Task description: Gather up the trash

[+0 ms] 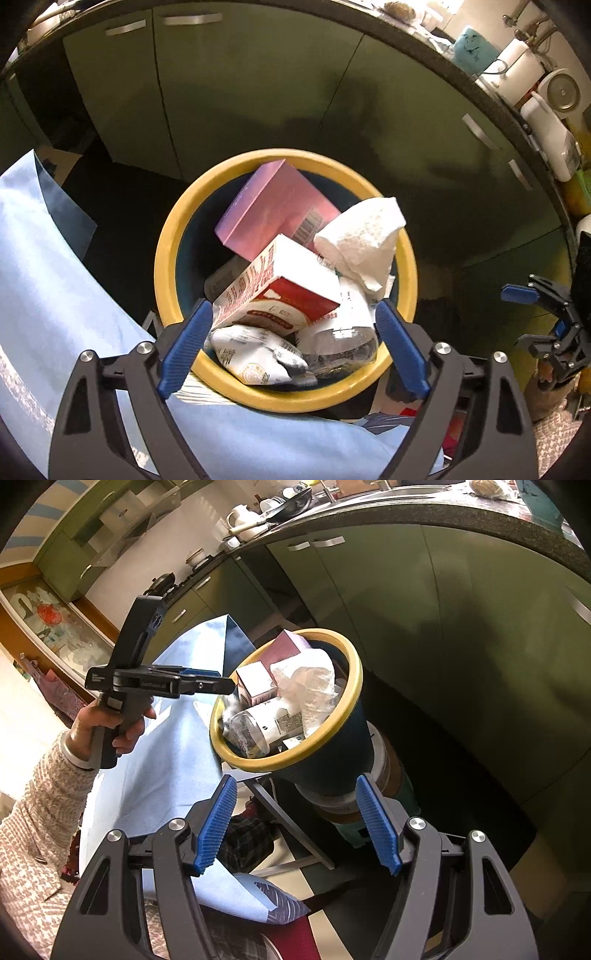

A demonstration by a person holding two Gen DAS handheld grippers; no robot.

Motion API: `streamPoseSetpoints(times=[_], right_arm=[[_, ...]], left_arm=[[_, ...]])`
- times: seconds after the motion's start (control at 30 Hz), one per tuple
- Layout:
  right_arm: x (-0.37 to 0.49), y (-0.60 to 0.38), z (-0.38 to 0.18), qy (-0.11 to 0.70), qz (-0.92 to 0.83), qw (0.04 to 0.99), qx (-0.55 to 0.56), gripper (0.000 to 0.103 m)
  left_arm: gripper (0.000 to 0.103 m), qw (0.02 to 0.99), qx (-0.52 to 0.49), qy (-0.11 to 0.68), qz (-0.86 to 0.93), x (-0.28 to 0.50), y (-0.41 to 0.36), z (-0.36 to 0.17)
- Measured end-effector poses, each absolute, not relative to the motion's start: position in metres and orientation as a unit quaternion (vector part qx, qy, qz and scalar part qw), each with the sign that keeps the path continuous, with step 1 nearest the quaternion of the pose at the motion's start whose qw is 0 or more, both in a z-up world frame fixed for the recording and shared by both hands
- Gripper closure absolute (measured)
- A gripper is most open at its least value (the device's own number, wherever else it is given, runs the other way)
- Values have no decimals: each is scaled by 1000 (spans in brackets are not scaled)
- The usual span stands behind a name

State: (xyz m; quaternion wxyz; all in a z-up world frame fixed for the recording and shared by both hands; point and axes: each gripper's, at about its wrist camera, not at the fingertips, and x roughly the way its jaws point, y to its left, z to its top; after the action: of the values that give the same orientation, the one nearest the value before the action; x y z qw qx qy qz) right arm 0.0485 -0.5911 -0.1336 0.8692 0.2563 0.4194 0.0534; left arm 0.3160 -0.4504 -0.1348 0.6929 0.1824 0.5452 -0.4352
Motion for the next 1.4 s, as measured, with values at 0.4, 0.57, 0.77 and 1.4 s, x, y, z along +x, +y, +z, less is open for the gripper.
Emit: streamPoseSetpoints(times=[0.4,0.57,0.77,1.4], right_arm=[[49,-565,-116,408,86,878,235,33],[54,-528,-103,401,109,888,195,31],[57,-460,-79,374,142,907,133,23],[-39,-344,0,246,117,961,53,5]], left_arm=[[7,795,86,399,-448,239,-351,-17],[7,890,70,294,-340,166,-248,18],[7,946,49,267,-176,89,-139,17],[7,984,0,177,27,-71,-11,19]])
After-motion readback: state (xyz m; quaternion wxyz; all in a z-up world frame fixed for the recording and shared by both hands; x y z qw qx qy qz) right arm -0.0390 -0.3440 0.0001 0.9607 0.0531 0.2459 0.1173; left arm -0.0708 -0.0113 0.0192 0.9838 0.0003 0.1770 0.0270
